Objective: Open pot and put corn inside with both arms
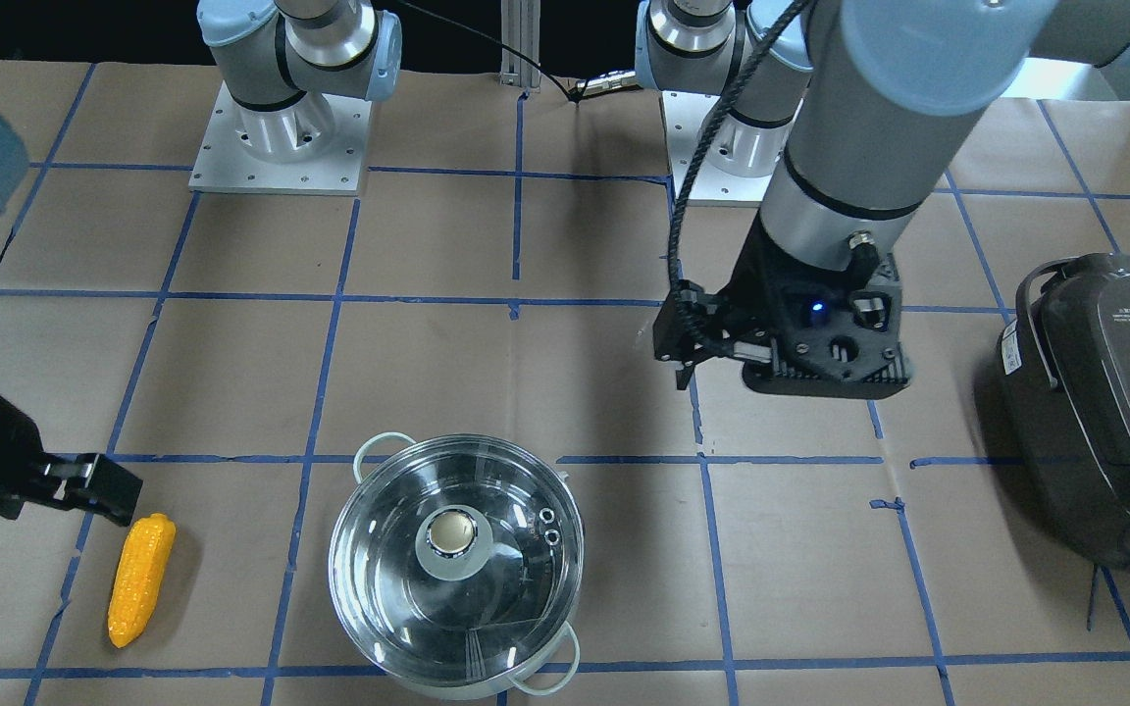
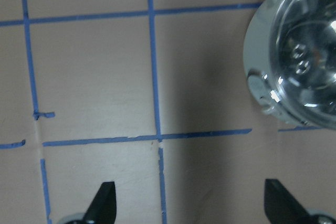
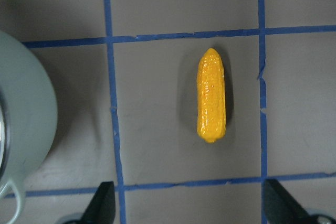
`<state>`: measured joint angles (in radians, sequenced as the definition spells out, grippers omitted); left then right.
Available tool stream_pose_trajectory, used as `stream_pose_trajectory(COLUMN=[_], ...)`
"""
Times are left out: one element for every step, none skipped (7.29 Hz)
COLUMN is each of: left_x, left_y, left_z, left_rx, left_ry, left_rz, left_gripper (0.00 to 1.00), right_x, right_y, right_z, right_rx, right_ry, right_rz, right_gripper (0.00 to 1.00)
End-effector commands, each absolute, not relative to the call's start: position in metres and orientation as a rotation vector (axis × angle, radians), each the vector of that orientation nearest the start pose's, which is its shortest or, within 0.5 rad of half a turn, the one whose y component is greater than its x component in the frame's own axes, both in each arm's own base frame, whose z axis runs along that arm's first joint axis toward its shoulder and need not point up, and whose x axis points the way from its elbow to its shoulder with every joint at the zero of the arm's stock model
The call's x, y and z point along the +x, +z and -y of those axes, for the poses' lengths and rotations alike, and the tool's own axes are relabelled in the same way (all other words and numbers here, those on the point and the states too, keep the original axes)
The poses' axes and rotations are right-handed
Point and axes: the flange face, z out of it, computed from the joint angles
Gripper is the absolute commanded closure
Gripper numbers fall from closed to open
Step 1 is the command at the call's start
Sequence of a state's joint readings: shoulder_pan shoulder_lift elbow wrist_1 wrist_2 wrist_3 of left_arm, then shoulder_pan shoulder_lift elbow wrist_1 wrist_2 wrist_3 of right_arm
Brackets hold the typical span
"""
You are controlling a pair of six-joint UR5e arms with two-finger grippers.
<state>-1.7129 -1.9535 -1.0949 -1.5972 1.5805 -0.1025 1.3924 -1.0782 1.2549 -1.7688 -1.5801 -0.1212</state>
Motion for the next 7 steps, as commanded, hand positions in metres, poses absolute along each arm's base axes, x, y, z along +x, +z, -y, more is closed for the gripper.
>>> stream_pose_trajectory(left_x=[-0.323,-0.347,-0.364,-0.386,-0.404,-0.414,-0.42], left_y=[0.458,0.434,0.422,0.398,0.379,0.368,0.357], left_z=[0.671,0.678,0.684,0.686,0.687,0.69,0.689], left_rx=[0.089,0.082,0.056,0.056,0.051,0.032,0.032], left_ry=[-0.098,-0.069,-0.114,-0.113,-0.11,-0.112,-0.089], left_rz=[-3.145,-3.143,-3.164,-3.168,-3.169,-3.174,-3.175], left_gripper=[0.0,0.0,0.0,0.0,0.0,0.0,0.0], right_x=[-0.012,-0.014,-0.022,-0.022,-0.022,-0.022,-0.022], right_y=[0.264,0.216,0.19,0.181,0.182,0.182,0.183], right_z=[0.731,0.716,0.7,0.695,0.695,0.695,0.696], right_rx=[0.082,0.082,0.109,0.111,0.114,0.114,0.114], right_ry=[0.0,-0.036,-0.055,-0.067,-0.062,-0.053,-0.058], right_rz=[-3.148,-3.152,-3.154,-3.153,-3.153,-3.152,-3.151], right_gripper=[0.05,0.05,0.05,0.05,0.1,0.38,0.65])
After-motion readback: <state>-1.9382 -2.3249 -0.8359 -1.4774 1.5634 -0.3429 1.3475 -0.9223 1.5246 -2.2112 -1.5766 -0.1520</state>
